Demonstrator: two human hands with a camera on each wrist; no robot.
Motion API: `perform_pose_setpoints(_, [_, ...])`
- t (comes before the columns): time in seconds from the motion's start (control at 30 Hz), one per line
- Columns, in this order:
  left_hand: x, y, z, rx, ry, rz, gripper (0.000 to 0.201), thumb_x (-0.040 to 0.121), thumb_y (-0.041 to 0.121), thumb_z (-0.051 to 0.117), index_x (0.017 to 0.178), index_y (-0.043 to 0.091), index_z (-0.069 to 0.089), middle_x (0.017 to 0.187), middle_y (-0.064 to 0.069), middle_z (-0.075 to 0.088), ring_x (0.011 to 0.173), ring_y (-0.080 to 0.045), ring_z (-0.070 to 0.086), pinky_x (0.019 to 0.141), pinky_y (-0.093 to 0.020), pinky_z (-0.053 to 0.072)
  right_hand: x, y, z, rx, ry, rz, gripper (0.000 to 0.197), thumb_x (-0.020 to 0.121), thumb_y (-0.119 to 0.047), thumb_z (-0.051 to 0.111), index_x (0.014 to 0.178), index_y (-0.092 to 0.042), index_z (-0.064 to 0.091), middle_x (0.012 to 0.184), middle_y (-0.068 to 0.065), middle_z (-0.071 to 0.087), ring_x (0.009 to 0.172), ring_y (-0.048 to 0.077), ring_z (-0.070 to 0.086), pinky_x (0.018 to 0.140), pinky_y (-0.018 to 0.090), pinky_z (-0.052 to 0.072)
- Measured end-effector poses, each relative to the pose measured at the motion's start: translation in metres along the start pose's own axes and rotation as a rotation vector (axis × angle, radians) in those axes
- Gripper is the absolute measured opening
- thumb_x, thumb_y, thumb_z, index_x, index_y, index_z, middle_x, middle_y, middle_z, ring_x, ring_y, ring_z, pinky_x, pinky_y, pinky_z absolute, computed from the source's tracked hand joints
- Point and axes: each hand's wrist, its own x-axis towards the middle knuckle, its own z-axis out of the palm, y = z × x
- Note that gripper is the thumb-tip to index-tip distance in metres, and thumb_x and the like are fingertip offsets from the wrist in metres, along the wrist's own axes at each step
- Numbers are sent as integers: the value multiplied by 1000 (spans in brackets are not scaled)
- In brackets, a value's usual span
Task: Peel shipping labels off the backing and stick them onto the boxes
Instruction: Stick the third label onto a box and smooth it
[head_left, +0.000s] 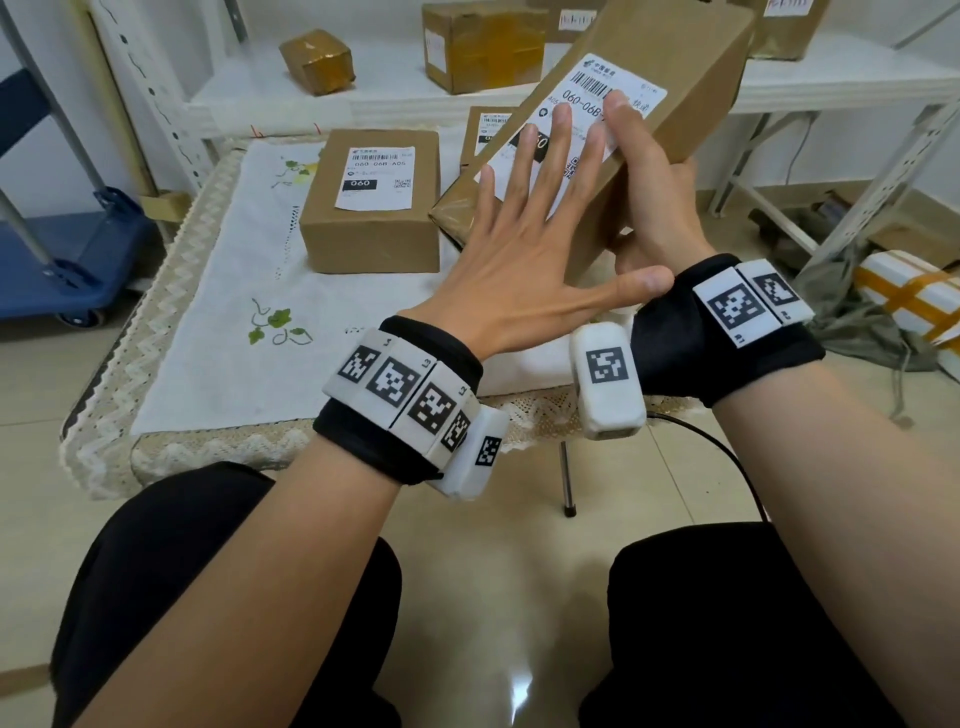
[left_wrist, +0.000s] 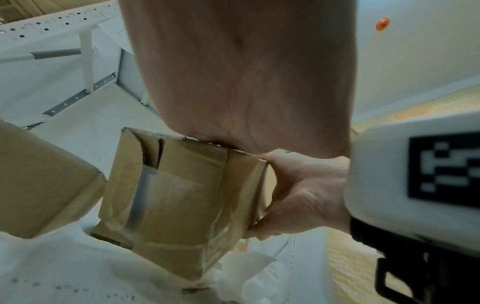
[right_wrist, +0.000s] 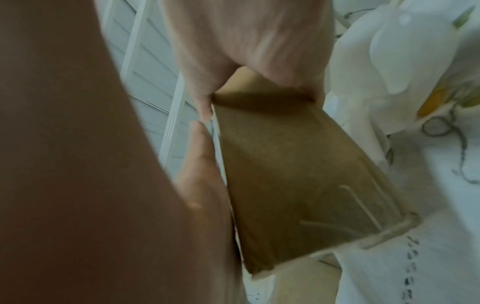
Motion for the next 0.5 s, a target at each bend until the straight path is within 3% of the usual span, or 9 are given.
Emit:
perform_pose_setpoints(0.07, [1,8,-13,-92,26,-47,107,85,83,14,161,13,-16,166,-12,-28,154,-30,-26,119,-44,-28,5,5,0,-1,-74,-58,102,54,-76,84,134,-30,40,139,-1,56,122,19,60,96,46,54])
perform_pose_setpoints(0.13, [4,9,-26,-172,28,-121,95,92,73,0,160,8,-16,165,-16,-28,153,-31,-24,109,-29,-36,11,14,9,-41,-78,-71,107,50,-81,84,138,-40,39,148,-4,51,127,21,59,94,57,55])
perform_pose_setpoints(0.23, [7,-16,-21,-3,137,-66,111,85,85,23,162,14,-13,168,-13,-23,155,-30,-22,122,-55,-19,12,16,9,-60,-171,-57,109,45,-71,90,135,-30,43,137,5,58,121,25,64,94,45,58])
perform_pose_setpoints(0.3, [7,-27,-14,35,139,-81,115,83,87,28,162,14,-12,169,-12,-21,156,-29,-21,122,-56,-15,-22,-7,13,-61,-190,-38,108,42,-65,91,134,-27,48,133,7,61,118,25,66,95,43,58])
perform_pose_setpoints(0.5, [6,-18,-12,3,112,-79,115,80,88,25,162,16,-12,168,-11,-23,155,-31,-22,123,-59,-13,-17,-9,8,5,-167,-67,109,45,-62,92,137,-25,46,137,6,58,117,21,68,97,41,58])
